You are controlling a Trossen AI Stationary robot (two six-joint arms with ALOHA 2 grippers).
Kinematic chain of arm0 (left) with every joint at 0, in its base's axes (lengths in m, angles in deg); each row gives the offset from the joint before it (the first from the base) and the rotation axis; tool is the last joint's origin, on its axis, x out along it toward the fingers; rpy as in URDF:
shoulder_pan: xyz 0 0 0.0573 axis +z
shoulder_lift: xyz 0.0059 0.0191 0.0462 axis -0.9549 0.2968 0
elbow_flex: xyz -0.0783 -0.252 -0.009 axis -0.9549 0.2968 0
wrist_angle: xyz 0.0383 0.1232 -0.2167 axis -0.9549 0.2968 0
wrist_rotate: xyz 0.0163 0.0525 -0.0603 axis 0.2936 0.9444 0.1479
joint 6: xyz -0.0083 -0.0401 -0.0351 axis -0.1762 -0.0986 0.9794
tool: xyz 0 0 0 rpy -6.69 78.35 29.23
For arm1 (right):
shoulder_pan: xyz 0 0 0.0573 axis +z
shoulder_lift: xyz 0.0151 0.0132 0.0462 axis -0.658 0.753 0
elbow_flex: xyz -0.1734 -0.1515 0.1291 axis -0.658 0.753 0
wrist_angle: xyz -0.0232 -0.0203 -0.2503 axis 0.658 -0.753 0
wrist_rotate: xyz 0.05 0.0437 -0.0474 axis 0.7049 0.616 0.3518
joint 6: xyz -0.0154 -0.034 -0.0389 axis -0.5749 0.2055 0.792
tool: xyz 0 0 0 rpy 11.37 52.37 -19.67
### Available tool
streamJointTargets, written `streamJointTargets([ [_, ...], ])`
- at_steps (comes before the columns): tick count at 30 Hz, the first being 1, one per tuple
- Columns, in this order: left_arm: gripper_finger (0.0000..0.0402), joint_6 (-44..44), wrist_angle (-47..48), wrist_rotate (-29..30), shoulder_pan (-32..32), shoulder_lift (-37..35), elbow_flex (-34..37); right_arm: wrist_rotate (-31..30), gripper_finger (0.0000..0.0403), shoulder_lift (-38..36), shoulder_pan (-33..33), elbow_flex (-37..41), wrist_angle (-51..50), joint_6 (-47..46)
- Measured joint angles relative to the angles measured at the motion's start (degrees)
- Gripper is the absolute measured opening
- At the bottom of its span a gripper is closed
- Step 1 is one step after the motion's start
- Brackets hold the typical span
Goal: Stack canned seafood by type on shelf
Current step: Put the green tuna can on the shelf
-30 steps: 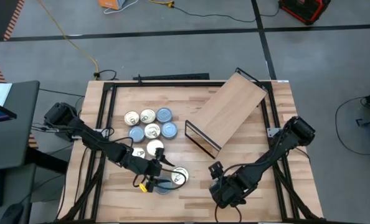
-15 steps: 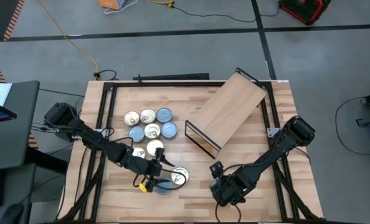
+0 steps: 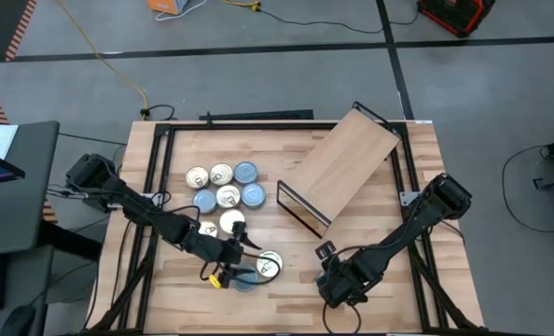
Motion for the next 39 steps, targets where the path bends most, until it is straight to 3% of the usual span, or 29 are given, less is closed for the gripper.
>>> streamJointTargets([
  [8, 0.0293, -1.8, 2.5, 0.1, 0.0, 0.0, -4.2, 0.2, 0.0159, -3.5, -0.5, -8.3, -7.3, -6.3],
  [13, 0.0293, -5.0, 0.6, 4.1, 0.0, 0.0, -4.3, -0.2, 0.0161, -11.8, -2.2, -9.8, -9.2, -16.4],
  [18, 0.0293, -5.8, -0.6, 4.5, 0.8, 0.0, -4.3, -2.3, 0.0165, -20.0, -6.1, -9.8, -15.5, -22.6],
  [32, 0.0293, -6.7, -0.7, 5.6, 2.3, 0.0, -4.3, -3.2, 0.0165, -32.6, -23.6, -9.8, -21.3, -20.9],
  [39, 0.0293, -7.0, -0.7, 1.8, 4.4, 0.0, -4.3, -1.3, 0.0166, -38.2, -34.0, -5.1, -20.2, -17.4],
])
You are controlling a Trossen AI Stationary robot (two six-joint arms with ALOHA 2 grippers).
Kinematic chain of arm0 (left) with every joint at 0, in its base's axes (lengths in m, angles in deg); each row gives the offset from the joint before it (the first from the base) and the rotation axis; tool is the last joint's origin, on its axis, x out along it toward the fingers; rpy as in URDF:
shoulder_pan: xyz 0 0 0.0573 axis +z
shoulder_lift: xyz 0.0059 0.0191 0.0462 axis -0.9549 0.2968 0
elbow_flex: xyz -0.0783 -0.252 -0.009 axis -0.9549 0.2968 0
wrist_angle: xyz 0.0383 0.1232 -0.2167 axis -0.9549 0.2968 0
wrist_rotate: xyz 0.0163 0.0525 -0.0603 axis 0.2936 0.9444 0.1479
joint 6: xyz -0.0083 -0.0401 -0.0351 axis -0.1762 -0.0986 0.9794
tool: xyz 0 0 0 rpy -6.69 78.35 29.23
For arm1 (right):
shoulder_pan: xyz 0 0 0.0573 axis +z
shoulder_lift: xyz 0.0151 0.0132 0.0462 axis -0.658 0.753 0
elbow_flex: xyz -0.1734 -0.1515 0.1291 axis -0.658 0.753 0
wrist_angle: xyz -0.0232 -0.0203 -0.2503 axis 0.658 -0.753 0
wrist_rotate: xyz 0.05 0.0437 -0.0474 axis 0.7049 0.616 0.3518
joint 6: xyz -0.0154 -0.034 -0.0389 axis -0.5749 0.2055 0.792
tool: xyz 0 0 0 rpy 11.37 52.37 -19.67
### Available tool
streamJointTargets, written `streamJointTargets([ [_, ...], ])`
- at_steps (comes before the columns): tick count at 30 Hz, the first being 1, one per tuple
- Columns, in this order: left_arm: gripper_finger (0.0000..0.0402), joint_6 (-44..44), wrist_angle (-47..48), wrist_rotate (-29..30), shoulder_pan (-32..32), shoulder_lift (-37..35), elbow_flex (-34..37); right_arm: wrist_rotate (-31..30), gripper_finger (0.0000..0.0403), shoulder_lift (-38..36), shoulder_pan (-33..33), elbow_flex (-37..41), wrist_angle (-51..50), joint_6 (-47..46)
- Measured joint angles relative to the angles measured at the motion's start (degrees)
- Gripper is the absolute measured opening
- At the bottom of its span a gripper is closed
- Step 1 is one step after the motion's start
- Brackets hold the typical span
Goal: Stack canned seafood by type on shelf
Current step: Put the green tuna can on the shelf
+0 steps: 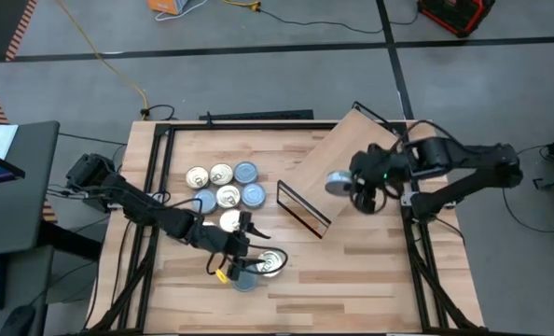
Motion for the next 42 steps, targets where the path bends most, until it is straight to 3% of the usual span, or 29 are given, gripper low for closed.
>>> streamJointTargets([
  [9, 0.0293, -6.9, -1.9, -2.5, 3.3, 0.0, 0.0, 8.2, 0.0166, -11.0, -18.9, 12.5, 6.3, 3.8],
  [13, 0.0293, -10.4, -4.1, -6.7, 6.6, 0.0, 0.0, 11.8, 0.0166, -15.0, -29.0, 15.3, 7.6, 4.4],
  [20, 0.0293, -16.3, -9.5, -11.4, 12.8, 0.0, 0.0, 23.4, 0.0166, -16.2, -45.9, 18.2, 8.7, -3.2],
  [36, 0.0293, -12.4, -14.1, -12.6, 14.3, 0.0, 6.7, 28.0, 0.0174, -14.6, -60.7, 24.3, 12.5, -1.1],
  [42, 0.0293, -12.8, -15.9, -11.1, 14.5, 0.0, 7.3, 28.5, 0.0225, -14.6, -65.1, 25.4, 13.0, -0.5],
])
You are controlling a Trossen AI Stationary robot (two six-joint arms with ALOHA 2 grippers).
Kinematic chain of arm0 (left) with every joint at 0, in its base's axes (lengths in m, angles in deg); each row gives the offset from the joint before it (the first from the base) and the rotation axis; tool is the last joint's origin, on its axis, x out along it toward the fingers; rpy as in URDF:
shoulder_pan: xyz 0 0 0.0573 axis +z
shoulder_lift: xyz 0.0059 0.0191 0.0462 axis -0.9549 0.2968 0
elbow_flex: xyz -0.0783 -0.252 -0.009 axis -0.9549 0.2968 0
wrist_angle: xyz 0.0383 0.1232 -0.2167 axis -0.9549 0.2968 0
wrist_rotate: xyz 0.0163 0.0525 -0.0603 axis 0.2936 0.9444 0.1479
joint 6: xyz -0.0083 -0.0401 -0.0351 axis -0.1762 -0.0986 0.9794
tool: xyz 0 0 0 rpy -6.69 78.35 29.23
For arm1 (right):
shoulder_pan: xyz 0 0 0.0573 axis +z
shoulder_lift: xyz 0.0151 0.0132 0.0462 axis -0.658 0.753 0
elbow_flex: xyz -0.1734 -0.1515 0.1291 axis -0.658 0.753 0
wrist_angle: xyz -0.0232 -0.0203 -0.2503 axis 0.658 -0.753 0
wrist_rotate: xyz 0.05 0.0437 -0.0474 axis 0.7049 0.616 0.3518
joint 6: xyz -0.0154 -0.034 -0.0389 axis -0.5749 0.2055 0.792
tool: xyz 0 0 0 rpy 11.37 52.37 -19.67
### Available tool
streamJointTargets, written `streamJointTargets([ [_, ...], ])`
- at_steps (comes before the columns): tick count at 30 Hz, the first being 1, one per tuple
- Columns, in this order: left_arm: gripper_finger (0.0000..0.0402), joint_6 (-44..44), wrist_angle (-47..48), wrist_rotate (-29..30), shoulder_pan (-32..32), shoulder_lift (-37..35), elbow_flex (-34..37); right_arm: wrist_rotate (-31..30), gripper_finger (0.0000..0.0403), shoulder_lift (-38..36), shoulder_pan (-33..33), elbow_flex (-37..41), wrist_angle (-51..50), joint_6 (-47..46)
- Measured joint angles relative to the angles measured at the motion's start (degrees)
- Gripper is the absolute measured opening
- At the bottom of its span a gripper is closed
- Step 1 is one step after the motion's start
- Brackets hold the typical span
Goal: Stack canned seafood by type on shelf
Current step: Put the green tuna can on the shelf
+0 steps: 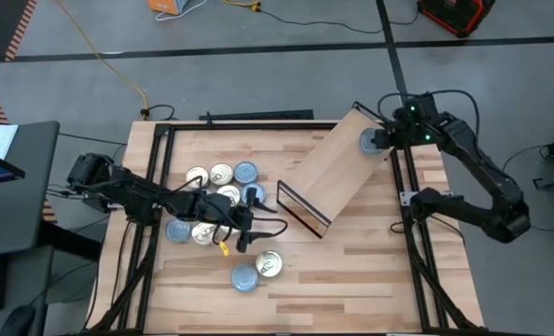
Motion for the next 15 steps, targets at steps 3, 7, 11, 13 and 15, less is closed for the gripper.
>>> streamJointTargets([
  [3, 0.0293, -2.6, 0.5, 1.4, 0.0, -0.7, 0.0, 0.2, 0.0258, 0.4, -1.3, 0.1, -0.5, 0.0],
  [7, 0.0293, -5.0, 1.3, 1.6, 0.7, -4.1, -0.1, -0.2, 0.0283, 0.4, -2.1, 0.1, 0.9, 0.0],
  [11, 0.0293, -4.1, 3.5, -0.7, 2.6, -7.7, -0.1, -0.9, 0.0287, 0.4, -2.7, 0.1, 1.5, -1.0],
  [13, 0.0293, -2.3, 3.8, -3.3, 3.5, -8.7, 0.2, -1.0, 0.0286, 0.4, -3.0, 0.1, 1.2, -1.0],
  [15, 0.0293, -1.0, 5.2, -4.5, 3.9, -9.5, 0.9, -1.1, 0.0286, 0.4, -3.0, -0.9, 0.2, -0.7],
])
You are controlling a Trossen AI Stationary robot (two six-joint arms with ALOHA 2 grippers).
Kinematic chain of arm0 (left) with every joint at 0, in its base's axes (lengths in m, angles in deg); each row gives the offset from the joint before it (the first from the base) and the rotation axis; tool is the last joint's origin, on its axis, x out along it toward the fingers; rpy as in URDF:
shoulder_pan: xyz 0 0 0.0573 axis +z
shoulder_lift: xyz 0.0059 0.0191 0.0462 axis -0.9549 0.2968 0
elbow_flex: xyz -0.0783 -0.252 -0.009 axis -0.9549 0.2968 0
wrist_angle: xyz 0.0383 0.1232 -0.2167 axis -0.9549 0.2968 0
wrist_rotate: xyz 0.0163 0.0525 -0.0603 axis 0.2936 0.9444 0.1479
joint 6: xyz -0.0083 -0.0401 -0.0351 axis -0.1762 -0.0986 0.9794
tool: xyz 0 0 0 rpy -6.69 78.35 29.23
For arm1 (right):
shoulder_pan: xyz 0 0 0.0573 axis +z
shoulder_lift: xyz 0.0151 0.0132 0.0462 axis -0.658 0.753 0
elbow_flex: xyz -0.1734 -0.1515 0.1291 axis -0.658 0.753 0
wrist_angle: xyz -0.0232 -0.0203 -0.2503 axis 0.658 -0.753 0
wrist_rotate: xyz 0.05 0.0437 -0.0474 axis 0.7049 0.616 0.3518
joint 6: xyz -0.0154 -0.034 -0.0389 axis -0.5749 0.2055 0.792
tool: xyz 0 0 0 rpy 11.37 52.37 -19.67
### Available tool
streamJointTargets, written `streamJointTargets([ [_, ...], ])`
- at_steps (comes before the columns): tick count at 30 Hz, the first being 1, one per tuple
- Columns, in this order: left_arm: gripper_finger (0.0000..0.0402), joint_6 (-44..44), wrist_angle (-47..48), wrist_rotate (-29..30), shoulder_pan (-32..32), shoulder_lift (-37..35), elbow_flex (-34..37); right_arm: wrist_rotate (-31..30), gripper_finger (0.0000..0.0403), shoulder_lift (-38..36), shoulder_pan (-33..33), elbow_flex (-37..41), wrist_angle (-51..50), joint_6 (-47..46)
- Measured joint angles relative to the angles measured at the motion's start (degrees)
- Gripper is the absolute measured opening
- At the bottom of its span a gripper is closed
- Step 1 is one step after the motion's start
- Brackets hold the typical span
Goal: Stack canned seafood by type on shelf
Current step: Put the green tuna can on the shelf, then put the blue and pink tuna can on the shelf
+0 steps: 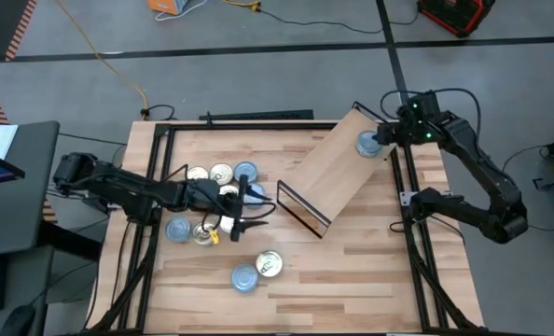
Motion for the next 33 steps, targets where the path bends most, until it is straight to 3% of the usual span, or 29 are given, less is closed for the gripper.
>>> streamJointTargets([
  [5, 0.0293, 6.8, 11.3, 0.0, -0.6, -3.2, -1.8, -1.0, 0.0286, -4.0, 2.6, -2.4, -0.2, 3.7],
  [10, 0.0293, 12.4, 24.0, 0.4, -2.7, -2.6, -5.2, -5.3, 0.0286, -11.0, 11.3, -1.0, 1.1, 4.3],
  [18, 0.0293, 16.7, 25.0, 0.4, -4.4, 0.1, -5.7, -10.8, 0.0286, -23.4, 31.5, 11.6, 14.0, -1.3],
  [24, 0.0293, 19.8, 26.1, 0.6, -5.2, -0.2, -6.9, -24.0, 0.0286, -26.8, 47.5, 19.7, 20.0, -2.8],
  [33, 0.0293, 22.3, 35.7, 1.5, -5.5, -0.3, -13.0, -41.0, 0.0286, -23.0, 68.2, 20.6, 25.6, -1.6],
])
